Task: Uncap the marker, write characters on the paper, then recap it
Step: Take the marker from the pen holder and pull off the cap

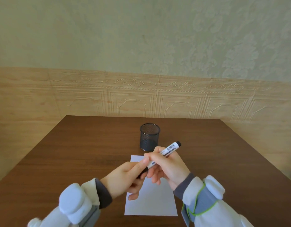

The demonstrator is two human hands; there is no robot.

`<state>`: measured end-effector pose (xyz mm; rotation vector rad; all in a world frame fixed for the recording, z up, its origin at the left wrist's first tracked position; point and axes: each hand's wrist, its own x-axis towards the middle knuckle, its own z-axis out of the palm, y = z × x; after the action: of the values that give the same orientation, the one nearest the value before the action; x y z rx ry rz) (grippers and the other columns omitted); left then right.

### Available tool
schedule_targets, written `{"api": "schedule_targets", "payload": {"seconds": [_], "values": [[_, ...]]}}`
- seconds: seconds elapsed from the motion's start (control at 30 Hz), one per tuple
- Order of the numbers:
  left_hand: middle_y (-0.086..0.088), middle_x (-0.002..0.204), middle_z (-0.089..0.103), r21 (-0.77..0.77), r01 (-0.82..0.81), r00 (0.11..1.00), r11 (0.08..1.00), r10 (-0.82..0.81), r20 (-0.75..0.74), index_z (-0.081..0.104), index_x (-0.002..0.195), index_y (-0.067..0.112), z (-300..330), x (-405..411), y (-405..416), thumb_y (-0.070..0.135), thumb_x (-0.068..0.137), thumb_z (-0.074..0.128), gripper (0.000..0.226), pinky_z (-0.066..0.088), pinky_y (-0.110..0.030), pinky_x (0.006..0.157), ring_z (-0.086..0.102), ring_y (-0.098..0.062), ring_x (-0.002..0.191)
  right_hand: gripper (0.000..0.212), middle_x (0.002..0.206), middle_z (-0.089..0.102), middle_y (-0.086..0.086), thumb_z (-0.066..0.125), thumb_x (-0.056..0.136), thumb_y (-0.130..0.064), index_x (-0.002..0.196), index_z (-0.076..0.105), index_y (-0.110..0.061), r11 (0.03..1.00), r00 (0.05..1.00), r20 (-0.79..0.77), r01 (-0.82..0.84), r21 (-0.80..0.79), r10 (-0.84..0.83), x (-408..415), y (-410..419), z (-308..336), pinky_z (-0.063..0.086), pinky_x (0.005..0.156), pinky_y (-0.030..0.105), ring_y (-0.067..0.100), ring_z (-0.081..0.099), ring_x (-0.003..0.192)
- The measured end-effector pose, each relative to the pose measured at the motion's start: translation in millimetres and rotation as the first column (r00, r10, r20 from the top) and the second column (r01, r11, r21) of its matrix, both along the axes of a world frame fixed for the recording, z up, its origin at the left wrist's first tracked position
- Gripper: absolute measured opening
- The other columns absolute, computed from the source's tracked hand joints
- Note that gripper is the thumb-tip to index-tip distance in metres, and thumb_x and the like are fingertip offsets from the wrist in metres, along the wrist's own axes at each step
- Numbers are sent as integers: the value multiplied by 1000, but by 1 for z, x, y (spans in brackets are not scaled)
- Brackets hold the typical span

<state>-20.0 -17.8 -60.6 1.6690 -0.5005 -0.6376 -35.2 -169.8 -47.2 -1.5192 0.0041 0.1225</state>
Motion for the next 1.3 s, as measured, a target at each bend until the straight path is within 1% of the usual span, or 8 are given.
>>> {"api": "schedule_targets", "payload": {"seconds": [0.3, 0.6, 0.77, 0.9, 1.0, 1.07, 1.2, 1.3], "values": [[1, 53, 17, -201, 24, 974, 979, -69, -218, 37, 55, 18, 21, 6, -11, 64, 84, 38, 55, 26, -12, 30, 17, -7, 27, 12, 40, 55, 14, 48, 87, 1, 78, 57, 2, 999, 996, 86, 28, 42, -31, 5, -3, 21, 35, 30, 18, 19, 46, 26], [6, 44, 21, -141, 138, 982, 980, -154, -108, 35, 55, 16, 69, -12, 4, 56, 80, 40, 48, 28, -12, 31, 19, -6, 26, 42, 37, 51, 14, 53, 89, -1, 48, 49, -11, 981, 949, 307, 8, 194, -68, -23, 1, 58, 32, 29, 16, 19, 40, 22], [4, 48, 21, -175, 279, 934, 944, -309, -179, 34, 56, 18, 83, -11, 16, 64, 76, 50, 53, 27, -10, 30, 21, -5, 26, 35, 34, 50, 10, 56, 79, -10, 46, 50, -15, 980, 928, 373, -62, 190, -14, -31, 12, 69, 32, 30, 14, 16, 40, 21], [3, 61, 35, -568, 239, 752, 788, -520, -405, 48, 74, 17, 79, 21, 78, 60, 94, 29, 52, 29, -17, 33, 29, -8, 35, 36, 30, 37, -5, 40, 93, -14, 57, 38, -17, 737, 859, 188, 274, 618, -477, -16, -69, 96, 18, 26, 8, 4, 27, 21], [-1, 61, 38, -581, -51, 839, 812, -281, -465, 50, 75, 12, 70, 39, 102, 58, 95, 20, 59, 39, -21, 41, 35, -11, 39, 31, 32, 41, -1, 41, 93, -9, 62, 42, -13, 780, 782, 269, 393, 487, -562, -9, -79, 104, 19, 30, 8, 8, 30, 22], [0, 54, 28, -359, -155, 972, 921, 77, -222, 43, 63, 13, 72, 35, 79, 57, 88, 29, 53, 41, -24, 38, 33, -12, 36, 28, 32, 46, 3, 45, 91, -6, 64, 47, -10, 836, 812, 301, 363, 412, -500, 2, -49, 95, 22, 33, 9, 12, 32, 23], [0, 54, 38, -203, -335, 942, 920, 330, -61, 50, 72, 8, 57, 39, 30, 39, 96, 31, 44, 49, -26, 49, 41, -12, 43, 27, 34, 48, 6, 49, 90, -7, 62, 46, -7, 848, 880, 217, 299, 438, -423, 16, -21, 83, 22, 33, 14, 14, 32, 26], [-2, 73, 57, -113, -521, 837, 846, 532, 129, 63, 88, 12, 18, 57, 30, 28, 97, 41, 29, 51, -30, 75, 57, -10, 64, 30, 35, 47, 7, 50, 89, -8, 60, 46, -6, 832, 889, 170, 311, 459, -426, 17, -19, 68, 22, 33, 17, 14, 32, 27]]}}
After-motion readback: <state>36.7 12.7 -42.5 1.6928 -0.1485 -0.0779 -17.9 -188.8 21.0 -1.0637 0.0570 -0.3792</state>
